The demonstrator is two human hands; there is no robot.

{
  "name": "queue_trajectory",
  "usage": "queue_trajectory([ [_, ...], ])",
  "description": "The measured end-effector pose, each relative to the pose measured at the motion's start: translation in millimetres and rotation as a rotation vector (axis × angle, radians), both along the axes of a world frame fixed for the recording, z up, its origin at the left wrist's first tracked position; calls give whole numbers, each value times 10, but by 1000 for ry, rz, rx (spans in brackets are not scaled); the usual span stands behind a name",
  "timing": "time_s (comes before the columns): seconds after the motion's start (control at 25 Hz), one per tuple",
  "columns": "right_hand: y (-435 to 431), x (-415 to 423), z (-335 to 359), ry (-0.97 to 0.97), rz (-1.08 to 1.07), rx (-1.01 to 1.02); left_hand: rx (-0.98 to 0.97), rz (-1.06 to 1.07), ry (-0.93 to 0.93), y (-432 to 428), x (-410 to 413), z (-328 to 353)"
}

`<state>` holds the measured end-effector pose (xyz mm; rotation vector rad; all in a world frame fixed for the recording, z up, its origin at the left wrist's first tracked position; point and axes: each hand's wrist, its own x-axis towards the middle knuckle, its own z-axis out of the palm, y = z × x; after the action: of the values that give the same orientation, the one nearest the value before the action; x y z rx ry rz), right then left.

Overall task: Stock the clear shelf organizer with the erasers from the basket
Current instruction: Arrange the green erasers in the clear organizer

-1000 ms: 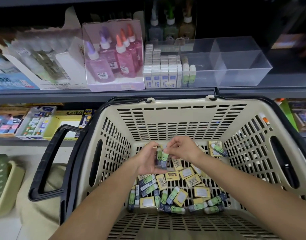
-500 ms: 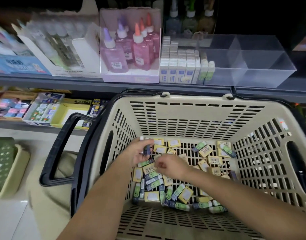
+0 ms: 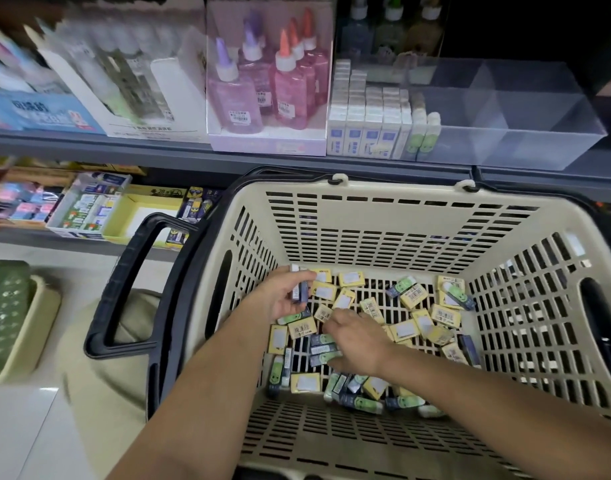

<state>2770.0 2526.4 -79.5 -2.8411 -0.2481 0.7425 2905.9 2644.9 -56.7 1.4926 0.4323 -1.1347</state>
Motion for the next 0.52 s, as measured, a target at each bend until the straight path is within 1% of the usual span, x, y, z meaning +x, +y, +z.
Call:
queue_trajectory([
  [0.08,84,-16,-14,-39,22,-60,-25,-57,12,-12,-16,10],
  [0.16,87,-9,39,-68,39,-39,-24,-109,33,-19,-31,14],
  [0.2,43,3,97,-76,27,7,-24,-133,52,-20,-28,15],
  [0.28,-93,41,267,-50,-87,182,-45,-207,117,-17,-13,21],
  [0.36,-242,94,447,-48,-207,343,-96,-351,179,-38,-24,12],
  [0.44,-344,133,578,-76,-281,420,-164,-463,226,-90,-69,14],
  [0.52,-409,144,643,-102,-330,467,-242,-497,254,-152,-112,57],
])
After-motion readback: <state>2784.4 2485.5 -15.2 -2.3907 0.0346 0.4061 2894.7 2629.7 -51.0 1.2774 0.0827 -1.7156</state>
